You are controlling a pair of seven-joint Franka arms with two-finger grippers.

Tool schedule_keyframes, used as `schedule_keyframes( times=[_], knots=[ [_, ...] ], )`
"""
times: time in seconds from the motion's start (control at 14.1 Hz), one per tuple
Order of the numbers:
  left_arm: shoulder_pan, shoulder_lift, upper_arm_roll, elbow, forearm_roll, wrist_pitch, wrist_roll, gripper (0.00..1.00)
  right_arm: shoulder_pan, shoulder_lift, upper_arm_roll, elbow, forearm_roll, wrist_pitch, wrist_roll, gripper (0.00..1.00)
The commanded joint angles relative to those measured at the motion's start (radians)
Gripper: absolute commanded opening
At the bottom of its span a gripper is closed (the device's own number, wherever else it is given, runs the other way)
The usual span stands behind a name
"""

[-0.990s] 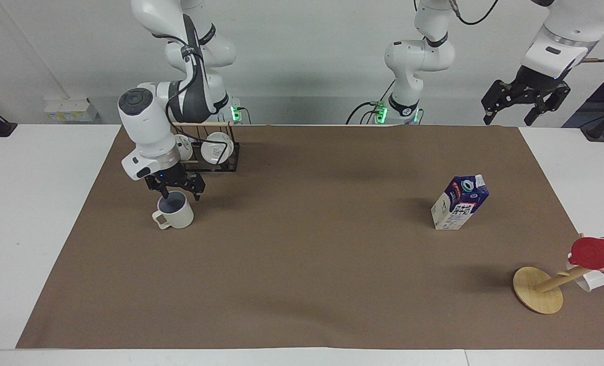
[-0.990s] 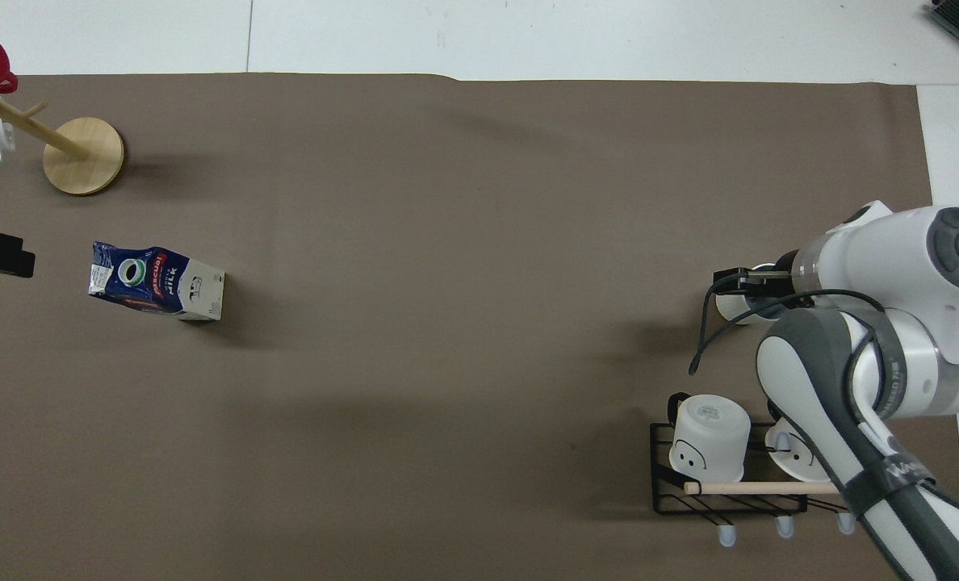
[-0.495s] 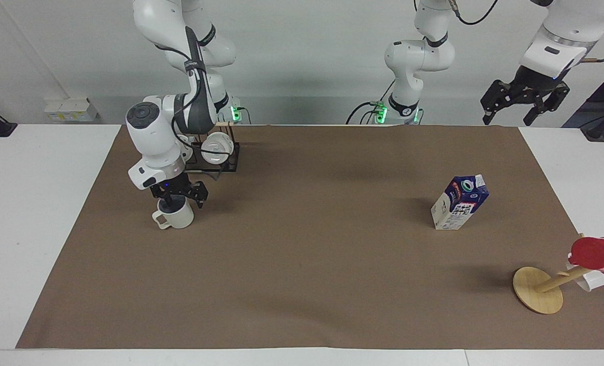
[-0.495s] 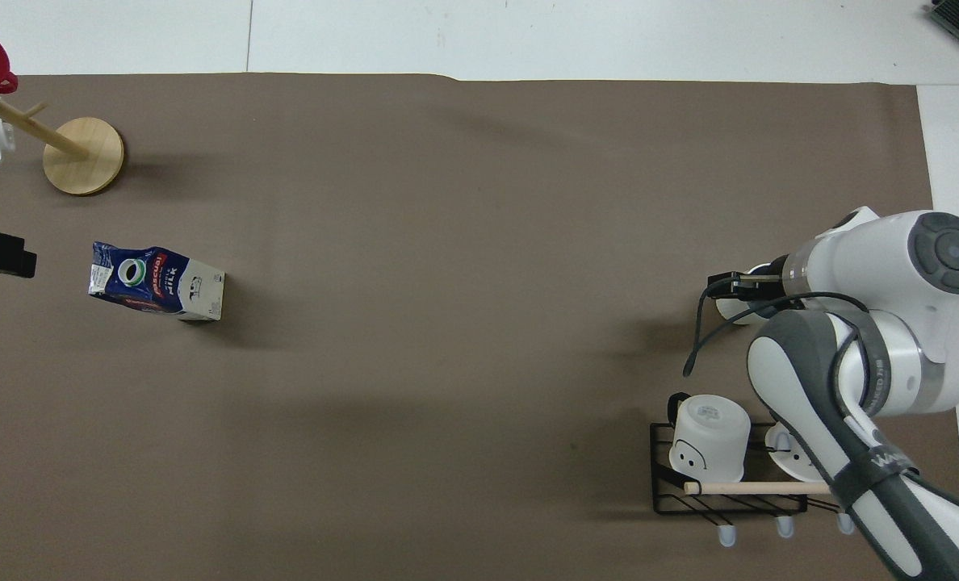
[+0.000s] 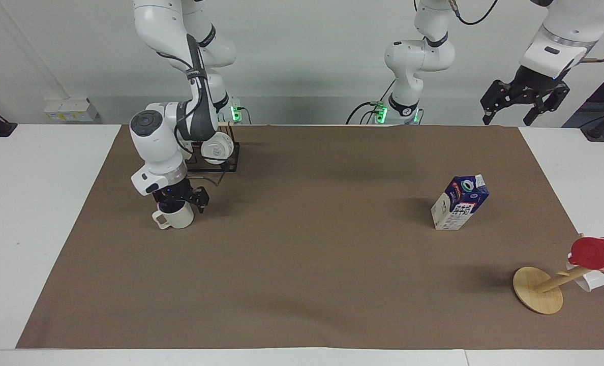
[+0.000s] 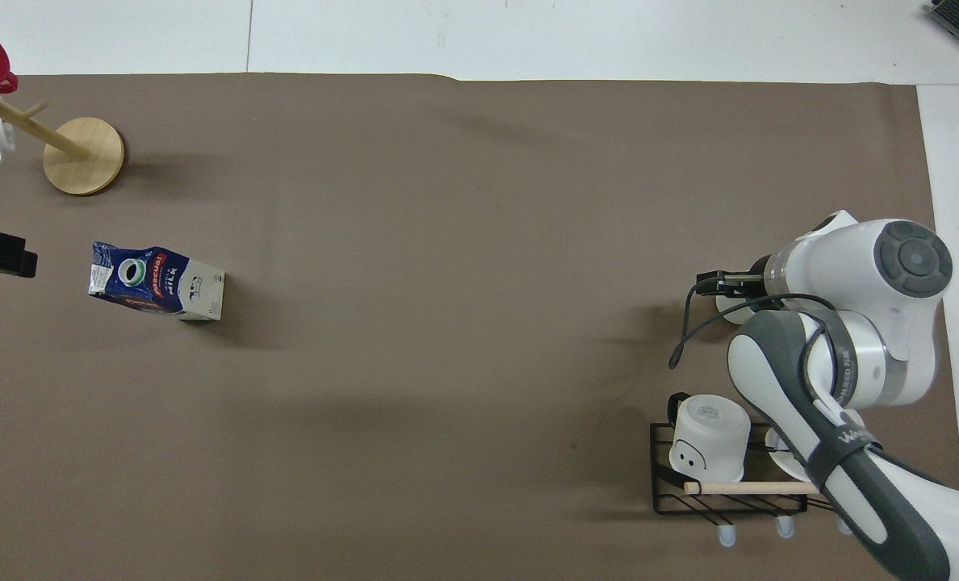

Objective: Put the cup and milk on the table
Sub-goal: 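Reach the right gripper to the white mug and grasp it, then lift the white mug with the right gripper and carry it toward the table center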

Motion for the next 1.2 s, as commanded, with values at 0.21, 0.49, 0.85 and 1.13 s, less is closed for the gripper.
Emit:
schedule_keyframes(
  times=[0.21,0.49,0.85,1.13],
  knots=[
    [-0.004,-0.02,0.002,-0.022,0.006,0.009,0.005,1.0,-0.004,0.004,0.006,0.004,-0.009,0.005,0.034,0.0],
    [-0.004,-0.02,0.002,-0.022,0.004,0.01,0.005,1.0,-0.004,0.005,0.006,0.004,-0.009,0.005,0.042,0.0],
    [-0.004,-0.02,0.002,-0.021,0.004,0.01,0.003,1.0,-0.004,-0.01,0.006,0.03,-0.009,-0.015,0.043,0.0],
    [-0.004,-0.02,0.002,-0.022,0.004,0.01,0.005,1.0,0.023,-0.033,0.007,0.154,-0.01,-0.175,0.196,0.0]
  ],
)
